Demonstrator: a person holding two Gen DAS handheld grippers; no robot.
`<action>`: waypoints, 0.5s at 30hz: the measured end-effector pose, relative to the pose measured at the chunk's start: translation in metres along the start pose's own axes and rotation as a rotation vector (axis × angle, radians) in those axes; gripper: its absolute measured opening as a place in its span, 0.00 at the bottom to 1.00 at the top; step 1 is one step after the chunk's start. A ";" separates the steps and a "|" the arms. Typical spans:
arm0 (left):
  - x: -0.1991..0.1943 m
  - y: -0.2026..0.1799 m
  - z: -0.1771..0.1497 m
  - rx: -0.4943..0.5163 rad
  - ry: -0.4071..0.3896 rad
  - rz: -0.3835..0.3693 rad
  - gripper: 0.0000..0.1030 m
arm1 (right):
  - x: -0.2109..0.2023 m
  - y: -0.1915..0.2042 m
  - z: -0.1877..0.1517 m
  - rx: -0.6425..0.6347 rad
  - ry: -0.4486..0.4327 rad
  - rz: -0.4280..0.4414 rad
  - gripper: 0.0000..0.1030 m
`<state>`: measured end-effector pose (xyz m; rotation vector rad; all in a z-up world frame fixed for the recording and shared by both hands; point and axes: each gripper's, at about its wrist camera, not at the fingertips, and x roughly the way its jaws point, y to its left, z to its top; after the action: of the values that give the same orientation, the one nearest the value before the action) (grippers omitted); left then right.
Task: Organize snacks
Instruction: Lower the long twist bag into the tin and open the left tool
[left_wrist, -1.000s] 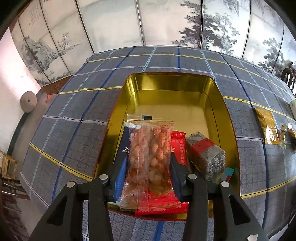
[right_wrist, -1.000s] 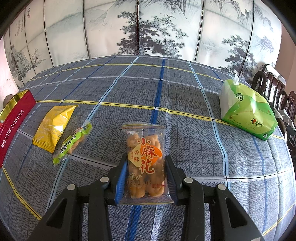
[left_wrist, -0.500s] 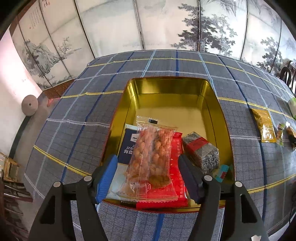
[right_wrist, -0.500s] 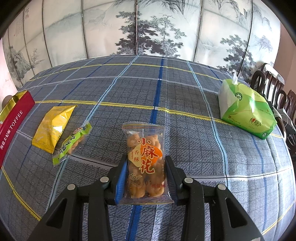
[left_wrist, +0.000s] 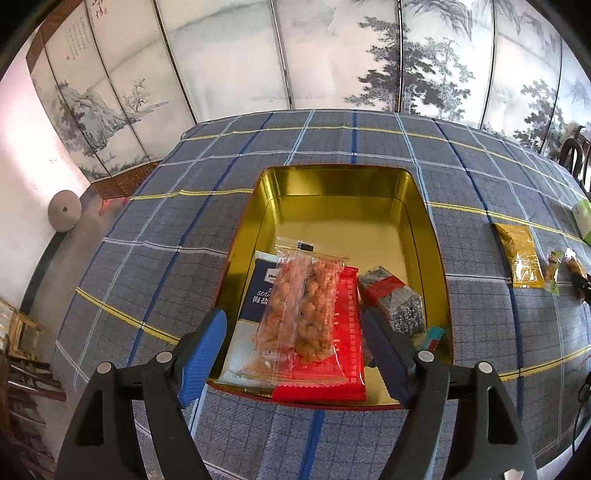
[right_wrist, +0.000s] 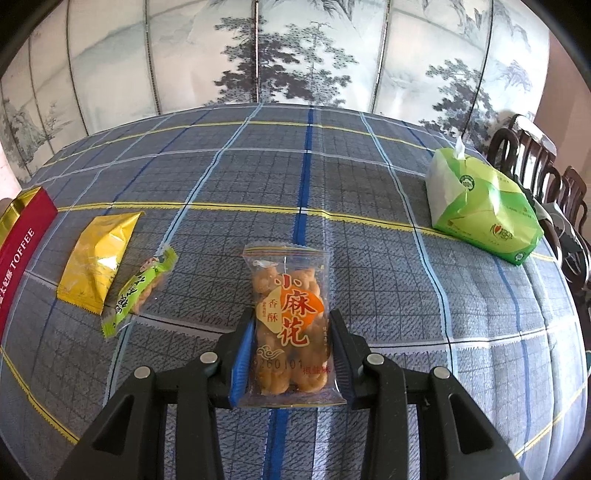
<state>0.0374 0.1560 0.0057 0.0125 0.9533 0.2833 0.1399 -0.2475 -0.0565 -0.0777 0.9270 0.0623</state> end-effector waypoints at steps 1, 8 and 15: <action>-0.001 0.000 0.000 0.001 0.000 0.001 0.72 | 0.000 0.001 0.000 0.004 0.002 -0.004 0.37; -0.003 -0.001 -0.003 -0.004 -0.003 -0.003 0.76 | -0.001 0.005 0.001 0.027 0.017 -0.047 0.37; -0.005 0.002 -0.004 -0.020 -0.001 -0.009 0.78 | -0.009 0.006 -0.002 0.070 0.016 -0.059 0.37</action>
<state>0.0310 0.1563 0.0071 -0.0099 0.9490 0.2840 0.1318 -0.2415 -0.0506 -0.0408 0.9415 -0.0256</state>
